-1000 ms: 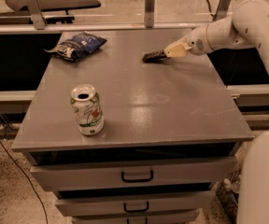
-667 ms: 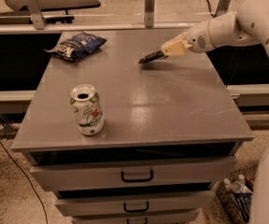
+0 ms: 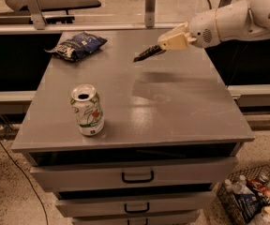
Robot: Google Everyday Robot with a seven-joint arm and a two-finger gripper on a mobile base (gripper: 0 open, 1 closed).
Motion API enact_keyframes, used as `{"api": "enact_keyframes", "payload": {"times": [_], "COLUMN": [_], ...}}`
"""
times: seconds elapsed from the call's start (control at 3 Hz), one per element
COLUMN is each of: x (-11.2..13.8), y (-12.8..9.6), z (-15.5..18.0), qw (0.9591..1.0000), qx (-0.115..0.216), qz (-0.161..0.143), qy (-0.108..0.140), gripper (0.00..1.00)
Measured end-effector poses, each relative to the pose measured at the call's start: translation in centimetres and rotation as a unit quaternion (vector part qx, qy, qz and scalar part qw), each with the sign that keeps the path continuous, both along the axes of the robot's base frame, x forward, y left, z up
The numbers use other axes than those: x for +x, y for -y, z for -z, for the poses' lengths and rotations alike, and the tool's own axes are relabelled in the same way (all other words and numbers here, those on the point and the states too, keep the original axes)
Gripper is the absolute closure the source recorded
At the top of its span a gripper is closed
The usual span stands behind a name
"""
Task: Pick rxbar chocolate
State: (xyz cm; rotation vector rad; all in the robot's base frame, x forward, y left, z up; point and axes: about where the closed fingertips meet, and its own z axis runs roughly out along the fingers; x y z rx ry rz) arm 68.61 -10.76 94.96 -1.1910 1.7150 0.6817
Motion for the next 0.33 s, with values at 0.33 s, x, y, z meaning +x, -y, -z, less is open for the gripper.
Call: {"api": "enact_keyframes", "payload": {"times": [0.33], "x": [-0.34], "y": [-0.24], "z": [-0.43], "qw": [1.0], "qx": [0.0], "qz": [-0.003], "qy": [0.004], "gripper": [1.0]}}
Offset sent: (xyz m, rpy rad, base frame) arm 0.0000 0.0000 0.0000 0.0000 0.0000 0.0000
